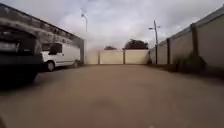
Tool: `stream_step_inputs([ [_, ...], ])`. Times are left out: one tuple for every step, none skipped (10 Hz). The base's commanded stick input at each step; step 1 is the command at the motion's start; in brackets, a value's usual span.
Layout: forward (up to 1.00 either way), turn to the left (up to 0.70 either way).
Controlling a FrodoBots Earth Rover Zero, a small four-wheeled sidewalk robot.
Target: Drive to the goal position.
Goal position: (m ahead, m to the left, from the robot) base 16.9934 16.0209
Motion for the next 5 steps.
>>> stream_step_inputs([
  [0.70,0.00],
  [0.70,0.00],
  [0.70,0.00],
  [0.70,0.00],
  [0.70,0.00],
])
